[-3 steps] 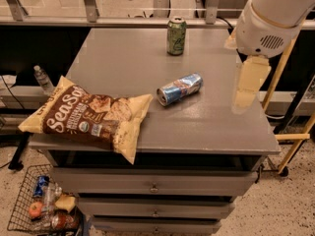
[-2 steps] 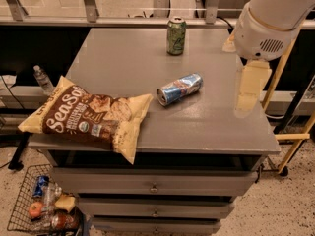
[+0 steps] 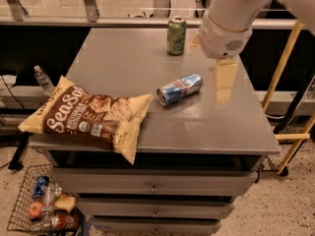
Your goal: Place redbull can upright
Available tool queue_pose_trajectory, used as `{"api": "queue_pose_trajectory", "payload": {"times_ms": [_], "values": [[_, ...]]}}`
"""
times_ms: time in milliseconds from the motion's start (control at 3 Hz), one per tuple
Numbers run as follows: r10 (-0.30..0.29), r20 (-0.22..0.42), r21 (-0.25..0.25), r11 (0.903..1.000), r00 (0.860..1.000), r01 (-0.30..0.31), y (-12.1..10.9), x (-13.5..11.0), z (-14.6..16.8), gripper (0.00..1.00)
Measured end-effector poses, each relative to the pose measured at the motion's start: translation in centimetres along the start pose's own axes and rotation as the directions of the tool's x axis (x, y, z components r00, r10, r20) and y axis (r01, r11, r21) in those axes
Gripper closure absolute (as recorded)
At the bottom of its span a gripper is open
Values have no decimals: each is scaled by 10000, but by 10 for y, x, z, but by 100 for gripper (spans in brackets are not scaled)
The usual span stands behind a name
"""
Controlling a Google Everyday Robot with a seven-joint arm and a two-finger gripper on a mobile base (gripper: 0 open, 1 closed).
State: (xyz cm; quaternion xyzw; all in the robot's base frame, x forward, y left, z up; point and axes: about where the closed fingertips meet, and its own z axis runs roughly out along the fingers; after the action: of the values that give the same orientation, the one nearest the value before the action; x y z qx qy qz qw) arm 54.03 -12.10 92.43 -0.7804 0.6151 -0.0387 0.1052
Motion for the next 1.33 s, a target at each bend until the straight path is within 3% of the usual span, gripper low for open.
{"api": "queue_pose_trajectory", "payload": {"times_ms": [333,667,1000,1333], "values": [[-1121,375,-215,9934,9930,1129,-15,-19,19,0],[-1757,123,-670,9821,9844,1761,-25,-37,59,0],[-1804,-123,-890,9799,9835,1786,-28,-47,83,0],[-1719,-521,-1046,9806,9837,1658,-32,-53,103,18]]}}
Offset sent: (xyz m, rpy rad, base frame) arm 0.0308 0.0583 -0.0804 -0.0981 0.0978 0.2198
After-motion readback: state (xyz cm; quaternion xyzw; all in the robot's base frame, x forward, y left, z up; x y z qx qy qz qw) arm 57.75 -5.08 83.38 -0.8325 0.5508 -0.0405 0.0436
